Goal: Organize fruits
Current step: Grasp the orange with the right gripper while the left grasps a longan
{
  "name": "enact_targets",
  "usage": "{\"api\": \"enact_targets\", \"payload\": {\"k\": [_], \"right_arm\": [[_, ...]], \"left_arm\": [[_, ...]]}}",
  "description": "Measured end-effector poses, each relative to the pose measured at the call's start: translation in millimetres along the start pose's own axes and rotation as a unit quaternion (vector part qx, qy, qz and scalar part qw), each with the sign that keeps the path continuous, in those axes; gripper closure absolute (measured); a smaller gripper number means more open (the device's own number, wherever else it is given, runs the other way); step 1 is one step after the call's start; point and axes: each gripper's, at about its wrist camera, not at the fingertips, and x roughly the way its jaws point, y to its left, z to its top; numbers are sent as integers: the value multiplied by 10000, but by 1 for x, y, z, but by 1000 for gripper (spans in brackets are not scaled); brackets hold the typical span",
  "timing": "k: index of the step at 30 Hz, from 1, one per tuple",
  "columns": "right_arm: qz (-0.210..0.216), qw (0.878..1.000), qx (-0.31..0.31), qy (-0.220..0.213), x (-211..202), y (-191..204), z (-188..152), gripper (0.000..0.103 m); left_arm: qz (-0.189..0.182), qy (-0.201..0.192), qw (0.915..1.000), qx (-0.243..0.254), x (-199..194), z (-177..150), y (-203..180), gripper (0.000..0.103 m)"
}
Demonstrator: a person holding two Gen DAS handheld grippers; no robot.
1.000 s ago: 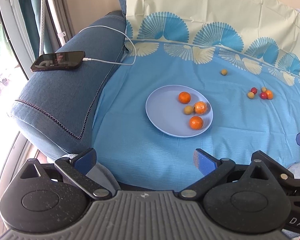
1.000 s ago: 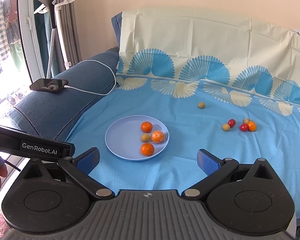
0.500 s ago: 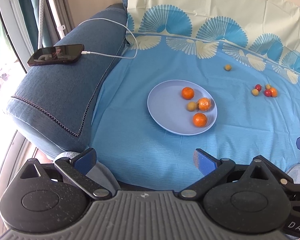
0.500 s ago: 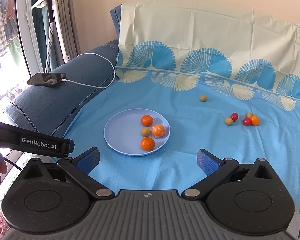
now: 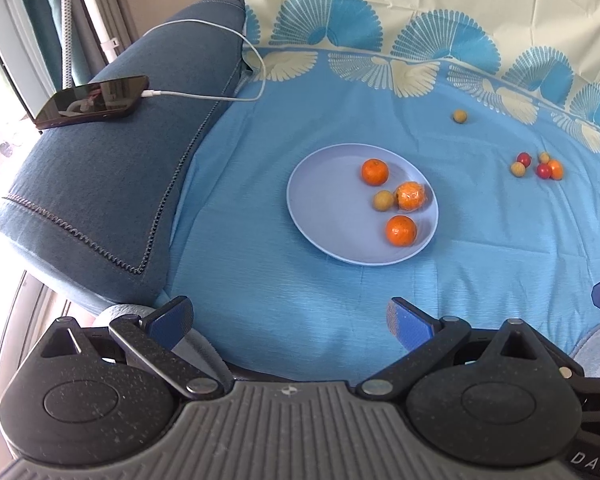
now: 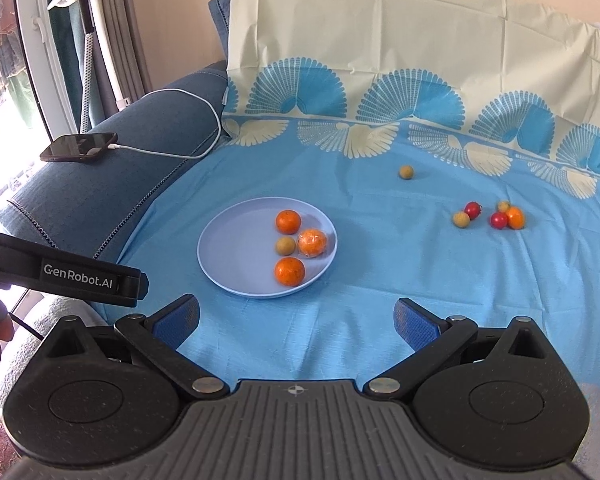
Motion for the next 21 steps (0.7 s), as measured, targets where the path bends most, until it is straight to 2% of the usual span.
{"api": "enact_targets", "payload": {"k": [5,10,15,21], "right_arm": [[-128,9995,282,60,9,-21,2,1],[-580,9955,749,-53,17,-64,4,1],[-1287,9856,1051,-315,27,-125,10,1],[-2015,9718,1069,-604,65,-214,23,1]], "left_arm": [[-60,63,9998,192,10,14,-21,0],[-212,43,9986,472,22,39,-60,0],[-371,-66,9957,843,48,74,-120,0],[-728,-71,9892,1269,109,120,-209,0]]}}
